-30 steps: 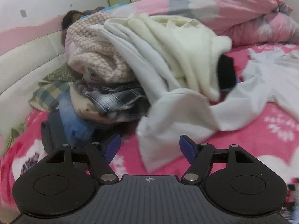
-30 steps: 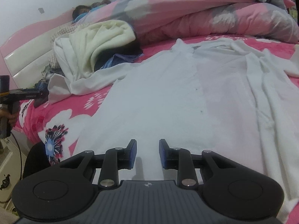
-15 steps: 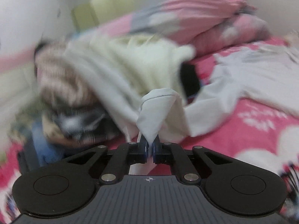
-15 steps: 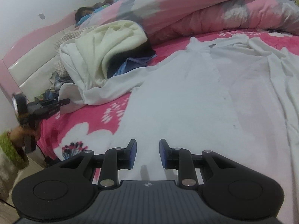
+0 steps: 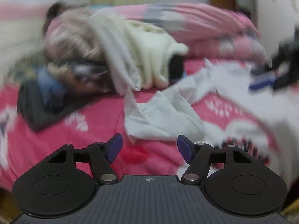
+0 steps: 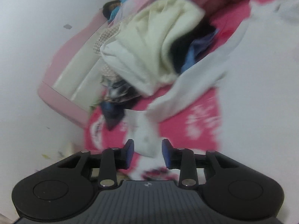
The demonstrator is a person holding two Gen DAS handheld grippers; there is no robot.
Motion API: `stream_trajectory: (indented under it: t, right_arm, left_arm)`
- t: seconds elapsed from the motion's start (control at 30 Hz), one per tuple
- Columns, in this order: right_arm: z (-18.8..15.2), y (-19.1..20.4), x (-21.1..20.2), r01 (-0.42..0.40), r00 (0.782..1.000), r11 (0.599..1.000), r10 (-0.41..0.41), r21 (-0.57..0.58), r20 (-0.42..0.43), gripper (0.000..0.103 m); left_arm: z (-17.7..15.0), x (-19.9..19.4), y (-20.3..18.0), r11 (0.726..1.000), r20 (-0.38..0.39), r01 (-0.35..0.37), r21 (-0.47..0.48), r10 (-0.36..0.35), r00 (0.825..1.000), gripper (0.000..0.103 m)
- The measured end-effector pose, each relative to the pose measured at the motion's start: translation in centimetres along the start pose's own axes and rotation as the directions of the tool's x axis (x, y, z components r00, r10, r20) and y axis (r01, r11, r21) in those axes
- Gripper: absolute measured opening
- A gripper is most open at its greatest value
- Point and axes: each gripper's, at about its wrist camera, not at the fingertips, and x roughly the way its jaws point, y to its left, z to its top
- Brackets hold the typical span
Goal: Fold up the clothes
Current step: 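Grasp the shirt sleeve near the sweater pile with the left gripper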
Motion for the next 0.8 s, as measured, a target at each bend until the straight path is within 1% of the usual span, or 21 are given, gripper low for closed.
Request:
stream_trajectory:
  t: [0.03,0.1,0.17,0.23,0.3,0.37,0.43,0.47,0.5,0.53,0.57,0.6,0.63,0.7,0.73,0.8]
  right_arm:
    - [0.3,0.3,1.1,0.002,1.0,1.0,-0.002,0.006,-0.011,0.037]
    - [0.7,0.8,3.0,0.003,0.999,1.0,-0.003,0.013,-0.032,0.037]
    - [0.4,1.4,4.1,-0.004,0.999,1.0,0.004,0.007,-0.044,0.037]
    - [-0.2,1.7,4.8,-0.012,0.998,1.0,0.013,0.013,-0.061,0.037]
    - [-1.0,1.5,5.2,-0.004,0.997,1.0,0.006,0.024,-0.078,0.038]
    - [-1.6,1.1,5.1,0.011,0.996,0.999,-0.008,0.037,-0.089,0.038]
    - [-2.1,0.6,4.7,0.021,0.996,0.998,-0.016,0.057,-0.089,0.038]
    - [-2.2,0.3,4.4,0.024,0.996,0.997,-0.018,0.068,-0.085,0.038]
    - [-2.4,0.1,4.2,0.027,0.997,0.997,-0.021,0.077,-0.079,0.038]
    - [-2.5,0.0,4.0,0.032,0.997,0.996,-0.026,0.083,-0.073,0.038]
    - [-2.5,0.0,3.7,0.035,0.997,0.996,-0.029,0.086,-0.067,0.038]
    - [-2.6,-0.1,3.5,0.037,0.998,0.995,-0.032,0.089,-0.063,0.038]
    - [-2.6,-0.2,3.4,0.04,0.998,0.995,-0.035,0.092,-0.058,0.038]
    - [-2.5,-0.3,3.1,0.044,0.998,0.994,-0.039,0.097,-0.05,0.038]
    - [-2.5,-0.4,3.0,0.043,0.998,0.994,-0.039,0.1,-0.047,0.038]
    - [-2.4,-0.5,3.0,0.043,0.998,0.994,-0.039,0.101,-0.043,0.038]
  left_arm:
    - [0.4,0.3,0.5,0.999,0.002,0.005,-0.049,-0.005,1.0,0.068]
    - [1.5,1.6,1.4,0.993,0.008,-0.005,-0.121,0.005,1.0,0.081]
    - [2.9,3.7,1.8,0.988,-0.011,-0.038,-0.152,0.037,0.999,0.083]
    - [4.3,5.9,1.3,0.99,-0.054,-0.069,-0.123,0.062,0.997,0.084]
    - [5.2,8.0,0.6,0.992,-0.073,-0.092,-0.082,0.086,0.994,0.088]
    - [5.7,10.2,-0.1,0.995,-0.101,-0.093,-0.041,0.088,0.991,0.088]
    - [5.9,11.9,0.2,0.994,-0.129,-0.096,-0.051,0.089,0.988,0.074]
    - [6.0,12.7,0.4,0.994,-0.142,-0.094,-0.061,0.085,0.986,0.054]
    - [5.9,13.0,0.9,0.992,-0.146,-0.069,-0.101,0.054,0.988,0.034]
    - [5.8,13.3,1.6,0.988,-0.153,-0.044,-0.149,0.021,0.988,0.027]
    - [5.7,13.2,2.2,0.979,-0.149,-0.023,-0.201,-0.007,0.989,0.012]
    - [5.6,12.9,2.8,0.97,-0.128,0.003,-0.242,-0.035,0.991,0.005]
    - [5.4,12.2,3.1,0.963,-0.099,0.029,-0.267,-0.057,0.993,0.004]
    - [5.1,9.8,3.5,0.955,-0.023,0.083,-0.286,-0.093,0.995,0.002]
    - [4.9,8.6,3.7,0.95,0.015,0.111,-0.293,-0.112,0.994,0.002]
    - [4.3,5.7,4.0,0.937,0.084,0.176,-0.302,-0.158,0.984,0.002]
